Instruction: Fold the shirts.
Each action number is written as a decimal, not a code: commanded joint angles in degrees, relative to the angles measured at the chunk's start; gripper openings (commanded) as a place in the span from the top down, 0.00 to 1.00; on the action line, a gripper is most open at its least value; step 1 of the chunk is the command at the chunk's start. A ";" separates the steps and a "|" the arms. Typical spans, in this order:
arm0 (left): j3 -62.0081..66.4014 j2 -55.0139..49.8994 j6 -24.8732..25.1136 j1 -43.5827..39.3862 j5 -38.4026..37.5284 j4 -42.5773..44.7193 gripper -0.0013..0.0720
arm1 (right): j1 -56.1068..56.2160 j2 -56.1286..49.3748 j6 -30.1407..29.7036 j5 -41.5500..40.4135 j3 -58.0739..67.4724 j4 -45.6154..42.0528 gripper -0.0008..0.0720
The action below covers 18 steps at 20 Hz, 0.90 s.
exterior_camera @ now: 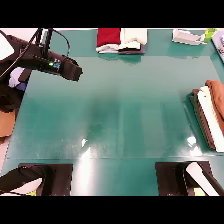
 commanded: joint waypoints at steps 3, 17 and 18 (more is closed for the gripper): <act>-0.02 -0.04 0.02 -0.02 0.59 0.09 0.95 | 21.20 -0.85 0.13 -3.56 8.55 20.74 0.12; 0.00 0.04 0.00 -0.02 1.68 0.59 0.95 | 67.19 -16.98 -0.55 -7.26 8.55 21.14 0.96; 0.00 0.04 0.00 -0.02 1.68 0.59 0.95 | 67.36 -17.20 -0.52 -7.23 8.55 21.16 0.96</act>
